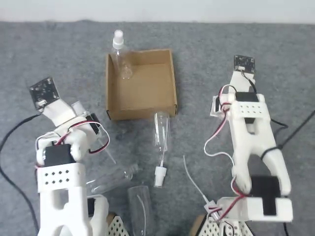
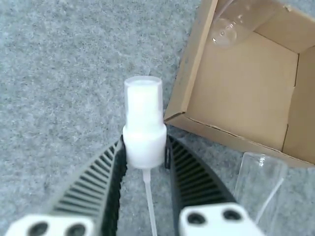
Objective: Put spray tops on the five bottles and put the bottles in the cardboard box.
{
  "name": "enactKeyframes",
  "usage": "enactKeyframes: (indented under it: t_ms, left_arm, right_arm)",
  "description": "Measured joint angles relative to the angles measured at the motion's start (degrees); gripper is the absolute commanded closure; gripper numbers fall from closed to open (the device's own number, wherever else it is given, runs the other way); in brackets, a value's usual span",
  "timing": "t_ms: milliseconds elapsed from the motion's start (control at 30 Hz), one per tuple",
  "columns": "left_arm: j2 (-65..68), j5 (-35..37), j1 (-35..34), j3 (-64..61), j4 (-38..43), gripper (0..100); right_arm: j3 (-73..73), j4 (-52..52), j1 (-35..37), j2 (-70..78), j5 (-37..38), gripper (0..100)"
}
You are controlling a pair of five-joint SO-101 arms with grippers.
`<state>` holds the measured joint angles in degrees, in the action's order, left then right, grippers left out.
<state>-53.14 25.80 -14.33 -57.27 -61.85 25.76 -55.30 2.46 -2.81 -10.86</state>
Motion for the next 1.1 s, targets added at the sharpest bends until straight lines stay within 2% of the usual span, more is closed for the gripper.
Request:
enactKeyframes:
  t_ms: [400, 567, 667, 1100]
  left_arm:
    - [0.0, 0.0, 0.0, 0.0, 0.0, 99]
    - [0.0, 0.0, -0.2, 0.0, 0.0, 99]
    - [0.0, 0.3, -2.8, 0.0, 0.0, 99]
    - [0.0, 0.2, -3.6, 0.0, 0.0, 99]
  right_arm:
    - [-10.4, -0.4, -0.1, 16.3, -0.8, 79.7]
    - [-13.7, -5.4, -0.2, 17.1, -0.8, 91.8]
    - [-14.5, -6.2, 0.0, 17.1, -0.8, 96.1]
    - [-14.6, -14.0, 0.0, 14.6, -0.8, 97.8]
